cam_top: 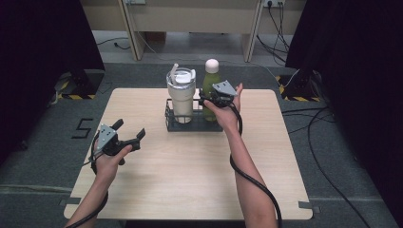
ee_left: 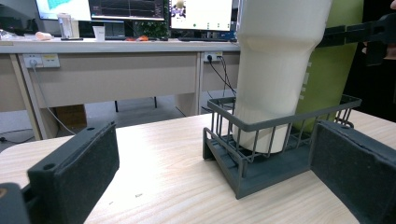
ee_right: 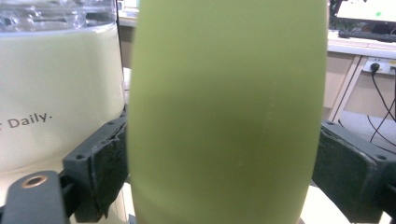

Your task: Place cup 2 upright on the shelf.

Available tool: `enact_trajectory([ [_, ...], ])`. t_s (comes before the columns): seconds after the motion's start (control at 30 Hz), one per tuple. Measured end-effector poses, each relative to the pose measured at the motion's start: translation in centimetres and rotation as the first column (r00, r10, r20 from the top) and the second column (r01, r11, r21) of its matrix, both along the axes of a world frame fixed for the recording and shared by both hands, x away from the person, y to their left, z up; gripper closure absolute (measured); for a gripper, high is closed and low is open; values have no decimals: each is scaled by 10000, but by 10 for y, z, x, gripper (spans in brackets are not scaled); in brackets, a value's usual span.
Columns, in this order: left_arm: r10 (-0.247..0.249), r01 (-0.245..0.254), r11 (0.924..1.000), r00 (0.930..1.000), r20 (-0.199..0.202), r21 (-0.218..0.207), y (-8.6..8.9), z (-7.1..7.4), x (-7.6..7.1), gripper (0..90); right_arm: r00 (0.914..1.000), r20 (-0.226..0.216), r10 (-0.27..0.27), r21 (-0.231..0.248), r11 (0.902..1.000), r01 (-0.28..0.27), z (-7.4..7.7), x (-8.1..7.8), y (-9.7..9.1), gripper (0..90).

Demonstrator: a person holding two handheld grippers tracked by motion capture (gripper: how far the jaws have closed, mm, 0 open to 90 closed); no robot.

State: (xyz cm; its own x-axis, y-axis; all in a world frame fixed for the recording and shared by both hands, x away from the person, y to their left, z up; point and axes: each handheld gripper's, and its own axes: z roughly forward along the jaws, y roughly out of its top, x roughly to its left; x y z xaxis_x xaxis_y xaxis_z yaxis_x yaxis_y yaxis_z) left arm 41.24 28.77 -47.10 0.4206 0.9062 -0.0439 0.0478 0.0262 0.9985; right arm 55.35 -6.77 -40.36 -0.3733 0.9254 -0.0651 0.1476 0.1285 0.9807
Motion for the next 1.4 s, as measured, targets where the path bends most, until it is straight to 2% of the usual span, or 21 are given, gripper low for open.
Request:
enact_trajectory([
  [0.4,7,-7,10000,10000,-24,-11,0,-1,0,10,9995,166,262,148,9995,-264,9,-14,-8,105],
  [0.93,28,-28,10000,10000,-30,12,0,-1,0,10,9991,272,329,3,9995,-329,14,-38,-30,116],
  [1.4,56,-56,10000,9999,-84,60,0,-2,-1,10,9996,265,132,-69,9999,-130,8,-62,-55,122],
])
